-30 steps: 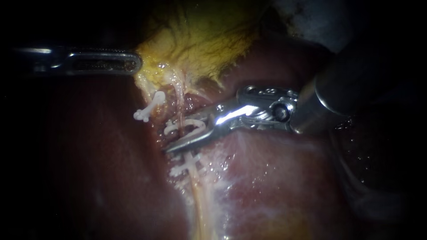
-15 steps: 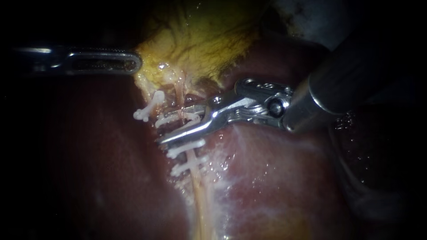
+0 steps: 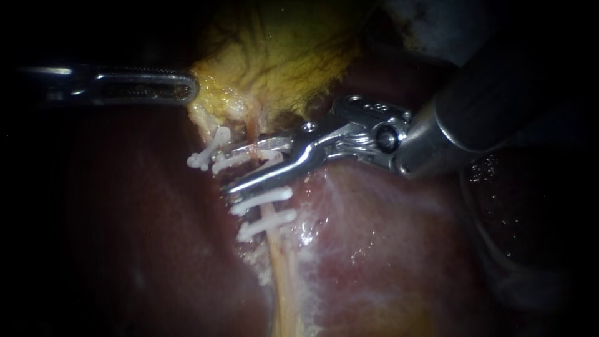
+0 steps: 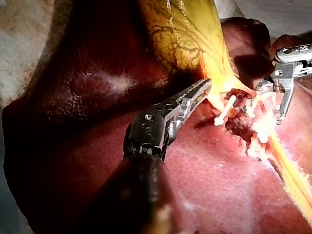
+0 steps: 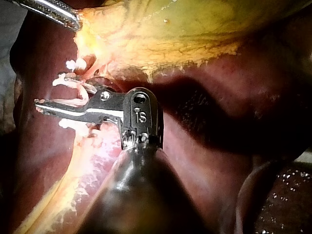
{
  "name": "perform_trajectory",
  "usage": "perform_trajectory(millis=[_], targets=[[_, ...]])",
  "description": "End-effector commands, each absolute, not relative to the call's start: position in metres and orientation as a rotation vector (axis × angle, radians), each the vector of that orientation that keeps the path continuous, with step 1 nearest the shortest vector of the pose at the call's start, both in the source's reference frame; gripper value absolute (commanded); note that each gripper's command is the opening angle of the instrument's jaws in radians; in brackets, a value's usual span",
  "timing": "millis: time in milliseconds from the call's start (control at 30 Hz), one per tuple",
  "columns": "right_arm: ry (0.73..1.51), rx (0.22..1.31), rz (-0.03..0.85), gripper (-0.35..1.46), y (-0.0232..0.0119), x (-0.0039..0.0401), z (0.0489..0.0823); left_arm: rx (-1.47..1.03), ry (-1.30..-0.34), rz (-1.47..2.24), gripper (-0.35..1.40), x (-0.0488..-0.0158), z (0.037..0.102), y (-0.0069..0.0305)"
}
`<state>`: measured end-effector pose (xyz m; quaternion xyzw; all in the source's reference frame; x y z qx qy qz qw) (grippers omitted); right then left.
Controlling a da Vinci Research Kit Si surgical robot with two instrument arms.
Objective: Clipping third clip right tube
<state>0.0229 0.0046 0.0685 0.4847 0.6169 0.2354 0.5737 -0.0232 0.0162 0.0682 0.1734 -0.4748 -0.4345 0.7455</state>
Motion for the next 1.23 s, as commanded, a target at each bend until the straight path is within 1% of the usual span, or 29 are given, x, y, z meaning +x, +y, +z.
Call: perform_trajectory(millis=[33,167,467,600,667,767,967,1233], targets=[[1.447,1.132,0.556,0.39,0.0047,0.0230,0.0686,0.380,-1.040,-0.951,-0.35,-0.0232,0.0682,0.0162],[1.450,1.124,0.567,0.30,0.0049,0.0230,0.0687,0.380,-1.040,-0.950,-0.35,-0.0232,0.0682,0.0162],[1.460,1.096,0.599,0.02,0.0059,0.0228,0.0688,0.380,-1.040,-0.950,-0.35,-0.0232,0.0682,0.0162],[1.453,1.101,0.612,-0.17,0.0059,0.0228,0.0688,0.380,-1.040,-0.950,-0.35,-0.0232,0.0682,0.0162],[1.453,1.101,0.612,-0.34,0.0059,0.0228,0.0688,0.380,-1.040,-0.950,-0.35,-0.0232,0.0682,0.0162],[1.438,1.114,0.633,-0.35,0.0059,0.0228,0.0688,0.380,-1.040,-0.950,-0.35,-0.0232,0.0682,0.0162],[1.422,1.115,0.620,-0.35,0.0056,0.0232,0.0687,0.380,-1.040,-0.950,-0.35,-0.0232,0.0682,0.0162],[1.419,1.119,0.624,-0.35,0.0056,0.0231,0.0689,0.380,-1.040,-0.950,-0.35,-0.0232,0.0682,0.0162]])
